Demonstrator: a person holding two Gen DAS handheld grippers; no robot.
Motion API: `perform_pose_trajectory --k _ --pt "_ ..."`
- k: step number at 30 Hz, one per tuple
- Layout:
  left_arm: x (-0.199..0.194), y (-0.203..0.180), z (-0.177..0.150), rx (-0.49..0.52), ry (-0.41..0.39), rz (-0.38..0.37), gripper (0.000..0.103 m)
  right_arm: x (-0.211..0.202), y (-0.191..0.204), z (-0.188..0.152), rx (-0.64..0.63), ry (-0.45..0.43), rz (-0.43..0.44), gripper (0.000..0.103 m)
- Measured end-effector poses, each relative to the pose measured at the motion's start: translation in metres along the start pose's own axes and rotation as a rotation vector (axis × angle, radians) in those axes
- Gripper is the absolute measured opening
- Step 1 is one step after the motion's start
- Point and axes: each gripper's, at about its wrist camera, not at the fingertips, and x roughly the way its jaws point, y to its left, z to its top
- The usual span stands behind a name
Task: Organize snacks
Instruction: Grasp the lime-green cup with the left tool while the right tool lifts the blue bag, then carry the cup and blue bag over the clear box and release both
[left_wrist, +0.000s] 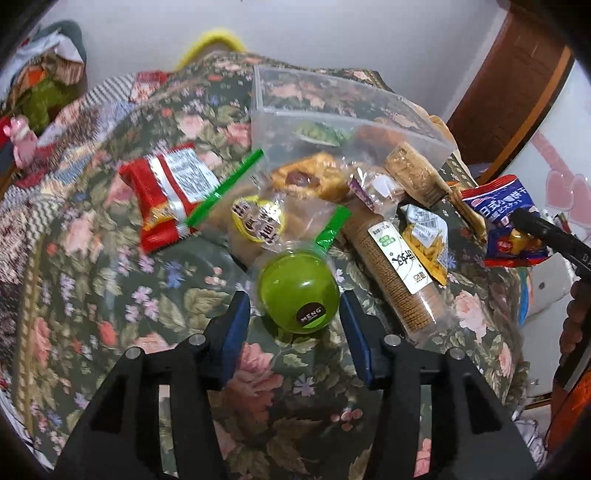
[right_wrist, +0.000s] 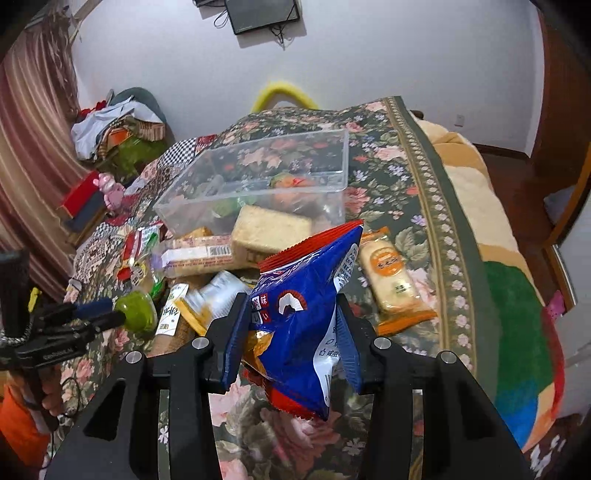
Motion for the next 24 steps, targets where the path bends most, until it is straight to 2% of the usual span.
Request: perform_pose_trajectory --k 2,6,12,18,24 --pt "0.008 -0.004 0.001 0.008 0.008 -0.003 0.051 -0.002 -0.002 0.001 0.007 -0.007 -0.002 0.041" --pt "0.022 -0.012 0.004 0.031 0.012 0.038 0.059 -0.002 -0.004 0.002 0.015 -0.007 -0.004 0.041" --pt "0.043 -0.005 0.007 -0.002 0.04 0.053 0.058 0.003 -0.005 0.001 0.014 0.003 0.001 0.041" --pt "0.031 -0.008 0.0 0.026 -0.003 0.064 0.058 0.005 -0.005 0.003 0.019 0.005 0.009 0.041" --pt "-0.007 -0.011 0.005 0.047 -0.085 0.05 0.058 0.001 -0.004 0.011 0.021 -0.023 0.018 0.041"
